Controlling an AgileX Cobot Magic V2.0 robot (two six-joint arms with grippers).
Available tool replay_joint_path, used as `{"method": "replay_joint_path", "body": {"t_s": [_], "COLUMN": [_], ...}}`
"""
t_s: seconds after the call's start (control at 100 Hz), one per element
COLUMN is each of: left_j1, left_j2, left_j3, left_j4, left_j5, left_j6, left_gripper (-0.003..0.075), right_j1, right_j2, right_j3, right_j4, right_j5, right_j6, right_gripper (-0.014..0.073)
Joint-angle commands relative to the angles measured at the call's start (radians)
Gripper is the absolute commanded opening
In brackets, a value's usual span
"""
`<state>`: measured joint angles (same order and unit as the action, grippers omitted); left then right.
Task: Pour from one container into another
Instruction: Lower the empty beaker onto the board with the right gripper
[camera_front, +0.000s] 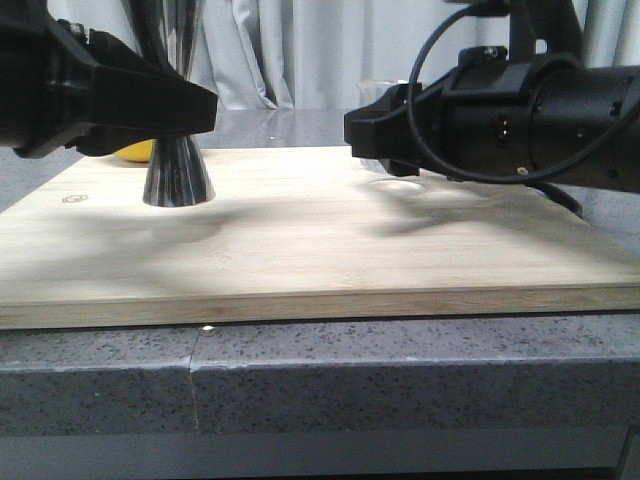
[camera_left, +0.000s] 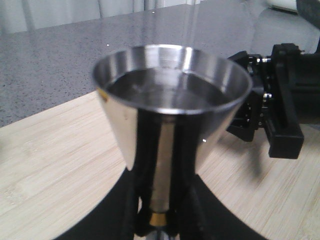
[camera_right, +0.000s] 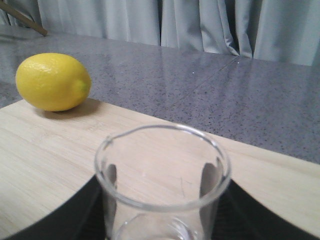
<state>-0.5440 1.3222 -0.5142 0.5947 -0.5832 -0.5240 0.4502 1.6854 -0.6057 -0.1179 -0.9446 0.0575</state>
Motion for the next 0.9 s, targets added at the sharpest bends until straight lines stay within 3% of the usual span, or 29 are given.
{"method": "replay_joint_path", "body": {"t_s": [0.0, 0.62, 0.89], "left_j1": [-0.008, -0.008, -0.008], "left_j2": [-0.029, -0.029, -0.029], "left_j3": [-0.026, -0.026, -0.026], "left_j4": [-0.028, -0.028, -0.028], "left_j5": [-0.088, -0.088, -0.088], "left_j6": [-0.007, -0.007, -0.007], "left_gripper": [-0.0019, -0.0019, -0.0019], "right_j1": [-0.005, -0.005, -0.005], "right_j2": [-0.011, 0.031, 0.031], "right_j3": [-0.020, -0.020, -0.020], "right_j4": [0.015, 0.015, 0.015], "right_j5": [-0.111, -0.141, -0.139], "right_j6": [0.000, -0.004, -0.097], "right_gripper": [0.0239, 0.0239, 0.0239]}}
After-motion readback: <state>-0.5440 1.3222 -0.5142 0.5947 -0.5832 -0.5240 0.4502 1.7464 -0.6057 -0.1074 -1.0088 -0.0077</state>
